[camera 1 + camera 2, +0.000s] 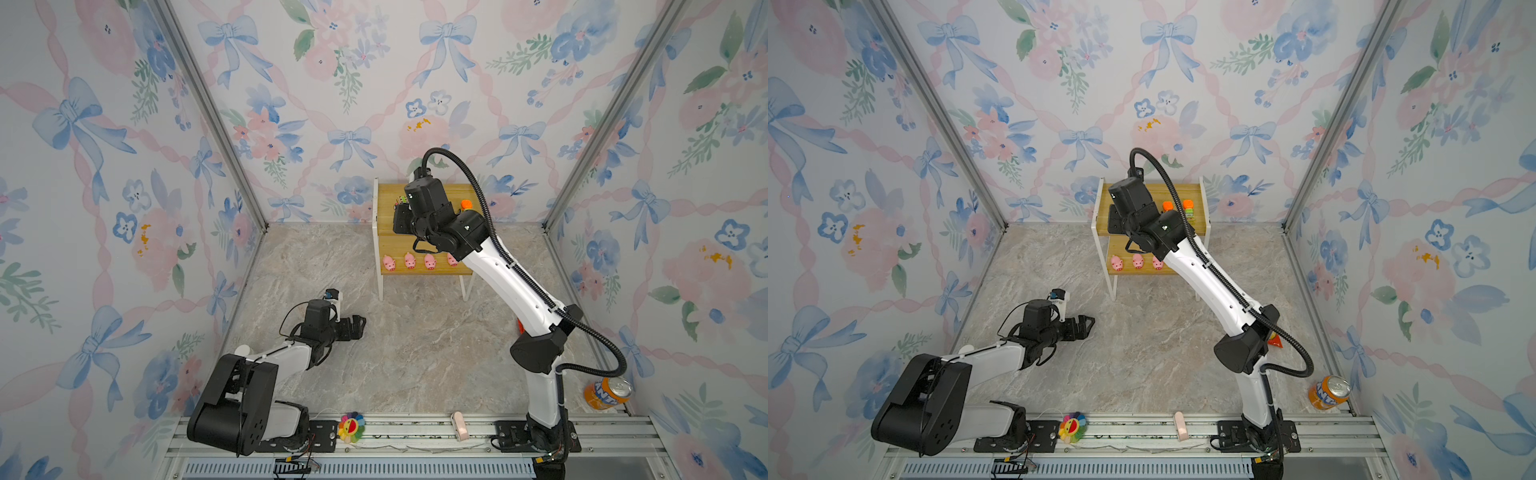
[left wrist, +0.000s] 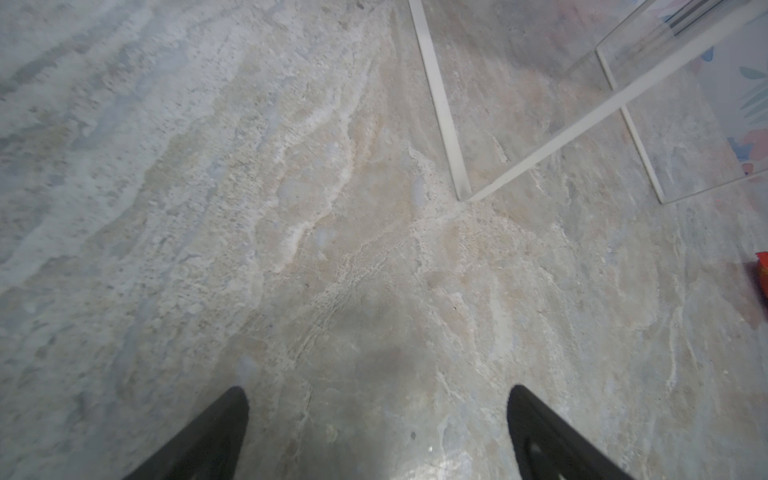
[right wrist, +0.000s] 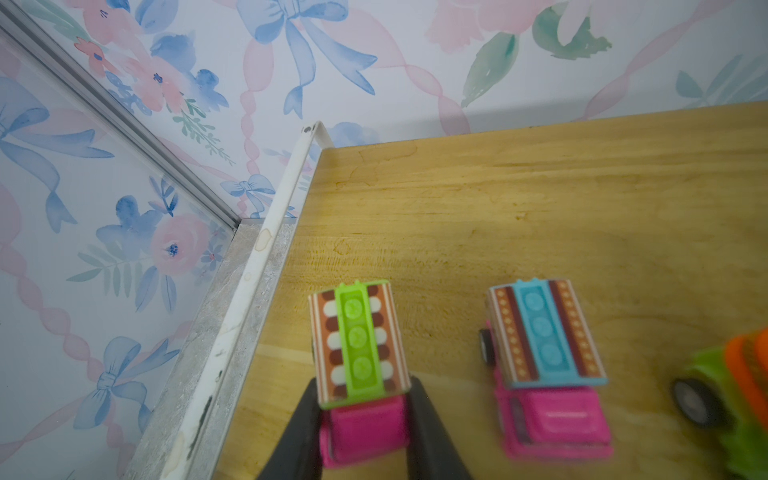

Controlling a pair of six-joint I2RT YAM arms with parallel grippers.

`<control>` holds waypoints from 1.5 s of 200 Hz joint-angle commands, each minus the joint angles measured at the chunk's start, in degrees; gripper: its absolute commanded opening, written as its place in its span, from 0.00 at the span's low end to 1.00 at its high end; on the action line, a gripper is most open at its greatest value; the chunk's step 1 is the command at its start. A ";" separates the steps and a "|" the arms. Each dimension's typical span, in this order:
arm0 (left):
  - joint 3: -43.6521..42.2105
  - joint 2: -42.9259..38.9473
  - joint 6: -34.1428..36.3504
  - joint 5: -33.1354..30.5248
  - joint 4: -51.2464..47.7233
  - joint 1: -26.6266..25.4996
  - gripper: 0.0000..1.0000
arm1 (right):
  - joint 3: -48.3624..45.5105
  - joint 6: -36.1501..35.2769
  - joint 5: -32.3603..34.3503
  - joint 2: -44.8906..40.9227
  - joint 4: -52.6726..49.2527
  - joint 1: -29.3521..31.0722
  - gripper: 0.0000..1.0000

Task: Place and organize the plastic toys onto the shelf
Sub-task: 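Set the truck beside the blue-topped pink truck and open the right gripper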

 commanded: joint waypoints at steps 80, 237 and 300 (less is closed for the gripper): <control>-0.38 -0.09 1.04 0.82 0.78 -0.45 0.98 | 5.08 -2.19 8.58 3.71 -1.60 3.50 0.16; -0.32 0.08 0.96 0.48 0.85 -0.41 0.98 | 5.11 -2.32 9.88 4.76 -1.68 3.04 0.20; -0.29 0.15 0.91 0.55 0.85 -0.41 0.98 | 5.09 -2.62 9.70 5.14 -1.38 2.65 0.27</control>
